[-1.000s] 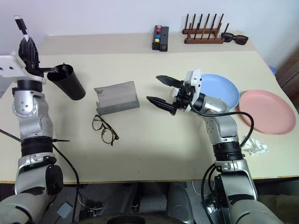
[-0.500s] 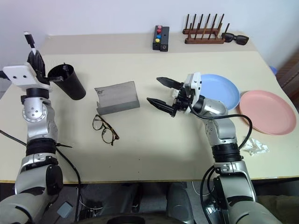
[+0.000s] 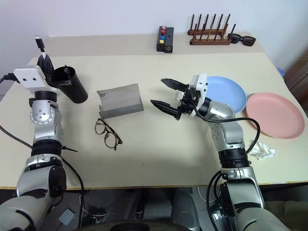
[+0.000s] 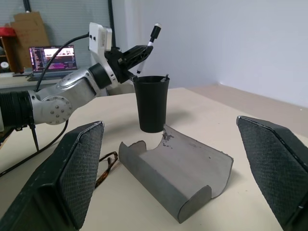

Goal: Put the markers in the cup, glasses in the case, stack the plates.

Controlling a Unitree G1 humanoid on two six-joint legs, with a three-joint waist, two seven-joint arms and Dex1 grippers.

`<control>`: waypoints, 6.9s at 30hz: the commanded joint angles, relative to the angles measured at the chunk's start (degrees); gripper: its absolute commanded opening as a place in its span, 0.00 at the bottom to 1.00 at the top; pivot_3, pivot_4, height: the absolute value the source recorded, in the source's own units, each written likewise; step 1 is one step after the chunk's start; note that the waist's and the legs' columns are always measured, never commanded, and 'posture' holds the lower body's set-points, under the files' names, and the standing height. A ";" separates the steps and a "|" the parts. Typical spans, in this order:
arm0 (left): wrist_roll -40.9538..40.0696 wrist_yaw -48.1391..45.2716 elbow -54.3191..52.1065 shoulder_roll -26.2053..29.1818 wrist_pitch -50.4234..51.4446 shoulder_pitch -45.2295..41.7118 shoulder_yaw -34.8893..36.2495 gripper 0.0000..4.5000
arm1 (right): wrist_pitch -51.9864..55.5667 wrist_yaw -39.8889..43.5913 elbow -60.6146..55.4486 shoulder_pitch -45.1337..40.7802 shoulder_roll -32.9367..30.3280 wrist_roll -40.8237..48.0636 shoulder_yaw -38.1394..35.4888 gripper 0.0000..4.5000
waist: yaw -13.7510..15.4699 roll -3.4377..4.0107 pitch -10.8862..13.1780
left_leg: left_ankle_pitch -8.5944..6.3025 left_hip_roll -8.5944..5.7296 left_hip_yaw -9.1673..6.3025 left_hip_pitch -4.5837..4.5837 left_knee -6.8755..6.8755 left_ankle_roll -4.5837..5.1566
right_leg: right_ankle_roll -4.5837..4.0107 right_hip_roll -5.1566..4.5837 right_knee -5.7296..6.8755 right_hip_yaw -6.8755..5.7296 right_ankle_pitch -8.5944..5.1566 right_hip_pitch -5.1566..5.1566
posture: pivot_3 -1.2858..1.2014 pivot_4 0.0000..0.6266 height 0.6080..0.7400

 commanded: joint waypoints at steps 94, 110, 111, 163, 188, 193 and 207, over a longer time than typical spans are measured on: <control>7.59 -78.75 19.61 14.67 26.54 -21.10 -30.41 1.00 | 3.00 -3.70 -11.70 10.11 -14.93 -7.07 -0.64 1.00 | -0.12 -0.01 0.05 | -0.01 0.00 0.02 -0.04 0.03 0.03 | 0.01 0.09 0.04 0.05 -0.01 -0.03 | 0.52 0.24 1.00; 12.17 -78.32 23.51 11.59 23.28 -22.98 -30.78 0.58 | 3.47 -4.26 -13.32 11.64 -15.27 -6.66 -1.95 1.00 | -0.16 -0.02 0.05 | -0.01 -0.01 0.02 -0.06 0.07 0.05 | 0.02 0.09 0.07 0.04 -0.01 -0.04 | 0.52 0.24 1.00; 12.26 -78.52 23.49 11.58 23.15 -22.90 -30.77 0.47 | 3.48 -4.34 -13.40 11.78 -15.27 -6.67 -2.02 1.00 | -0.17 -0.02 0.05 | -0.01 -0.01 0.02 -0.06 0.06 0.05 | 0.02 0.09 0.07 0.04 -0.01 -0.04 | 0.52 0.24 1.00; 2.20 -86.28 -8.13 15.18 30.24 -8.71 -34.51 0.01 | 4.23 -6.02 -13.85 10.52 -14.36 -6.82 -1.40 1.00 | -0.13 -0.02 0.05 | -0.01 0.01 0.01 -0.11 0.16 0.05 | 0.02 0.09 0.11 0.06 -0.01 -0.05 | 0.52 0.24 1.00; 2.71 -81.37 -14.65 15.60 36.71 -5.10 -33.90 0.01 | 3.36 -4.81 -12.74 10.01 -13.95 -6.93 -1.17 1.00 | -0.10 -0.02 0.05 | -0.01 0.01 0.01 -0.11 0.16 0.05 | 0.02 0.09 0.11 0.06 -0.01 -0.05 | 0.52 0.24 1.00; 3.36 -80.91 -12.92 15.41 35.69 -5.91 -34.18 0.01 | 2.61 -4.43 -11.72 10.19 -13.94 -7.15 -1.28 1.00 | -0.08 -0.02 0.05 | -0.01 0.01 0.01 -0.10 0.16 0.05 | 0.02 0.09 0.11 0.06 -0.01 -0.05 | 0.52 0.24 1.00; 3.63 -81.07 -11.50 14.65 35.64 -7.58 -34.54 0.65 | 2.10 -4.60 -12.09 11.44 -13.98 -7.11 -1.60 1.00 | -0.09 -0.02 0.05 | -0.01 0.01 0.01 -0.11 0.16 0.05 | 0.02 0.09 0.11 0.06 -0.01 -0.05 | 0.52 0.24 1.00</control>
